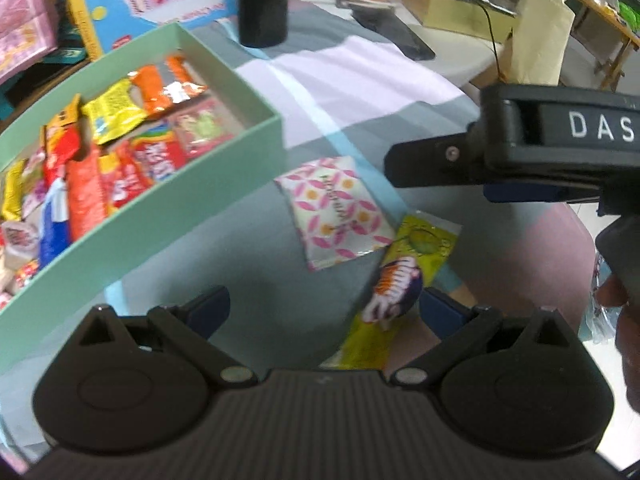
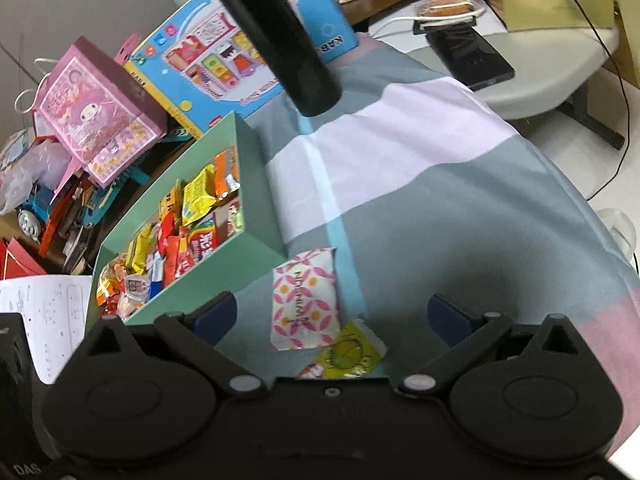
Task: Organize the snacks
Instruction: 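Grasp the yellow lolly stick with the left tool while the right tool grasps the pink-patterned packet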
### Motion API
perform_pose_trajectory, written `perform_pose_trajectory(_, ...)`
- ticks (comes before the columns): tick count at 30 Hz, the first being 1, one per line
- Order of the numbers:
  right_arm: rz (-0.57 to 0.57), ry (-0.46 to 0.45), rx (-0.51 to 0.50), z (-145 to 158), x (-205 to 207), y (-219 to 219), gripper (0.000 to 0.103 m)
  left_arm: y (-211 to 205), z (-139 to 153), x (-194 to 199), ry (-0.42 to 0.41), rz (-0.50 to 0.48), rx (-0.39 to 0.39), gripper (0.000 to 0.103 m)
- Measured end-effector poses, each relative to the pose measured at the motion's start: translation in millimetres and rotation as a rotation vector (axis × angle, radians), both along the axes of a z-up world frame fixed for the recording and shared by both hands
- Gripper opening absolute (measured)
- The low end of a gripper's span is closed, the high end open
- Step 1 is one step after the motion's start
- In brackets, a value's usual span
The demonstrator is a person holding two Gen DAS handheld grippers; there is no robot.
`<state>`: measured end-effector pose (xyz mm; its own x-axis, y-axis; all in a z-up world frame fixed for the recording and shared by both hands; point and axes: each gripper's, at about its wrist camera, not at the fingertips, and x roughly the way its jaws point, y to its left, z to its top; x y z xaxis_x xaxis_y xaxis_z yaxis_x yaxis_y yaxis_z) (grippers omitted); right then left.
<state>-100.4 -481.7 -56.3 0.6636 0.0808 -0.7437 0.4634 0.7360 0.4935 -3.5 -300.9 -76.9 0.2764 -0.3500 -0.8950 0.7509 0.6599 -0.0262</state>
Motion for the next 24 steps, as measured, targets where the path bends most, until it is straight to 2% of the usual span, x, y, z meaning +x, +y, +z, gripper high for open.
perform_pose_trajectory(3,-0.024,0.0,0.012,-6.2,-5.6,-6.4,0.103,-9.2,-3.4,-0.7,0.009,-0.021,0.009,0.101)
perform_pose_trajectory(6,-0.049,0.002,0.027,-10.3,-7.8,-9.6,0.103,-11.8,-7.7,-4.7,0.023,-0.042,0.023,0.095)
perform_pose_trajectory(8,-0.062,0.004,0.035,-13.9,-7.4,-11.8,0.103,-7.6,-10.5,-7.3,0.03,-0.05,0.026,0.079)
perform_pose_trajectory(9,-0.068,0.005,0.037,-15.1,-8.6,-12.3,0.103,-5.0,-11.7,-8.0,0.035,-0.055,0.026,0.057)
perform_pose_trajectory(10,-0.073,0.005,0.039,-16.5,-9.4,-12.4,0.103,-2.5,-10.9,-10.9,0.012,-0.062,0.03,0.046)
perform_pose_trajectory(13,-0.079,0.007,0.044,-20.1,-8.9,-10.5,0.103,0.4,-7.6,-15.8,0.011,-0.099,0.018,0.018)
perform_pose_trajectory(20,-0.065,0.012,0.03,-18.4,-5.4,-1.6,0.099,18.1,-3.7,-17.9,0.022,-0.084,-0.02,0.015)
perform_pose_trajectory(24,-0.029,0.016,0.002,-15.8,9.5,7.0,0.094,32.1,-0.8,-20.7,0.04,-0.125,-0.048,0.015)
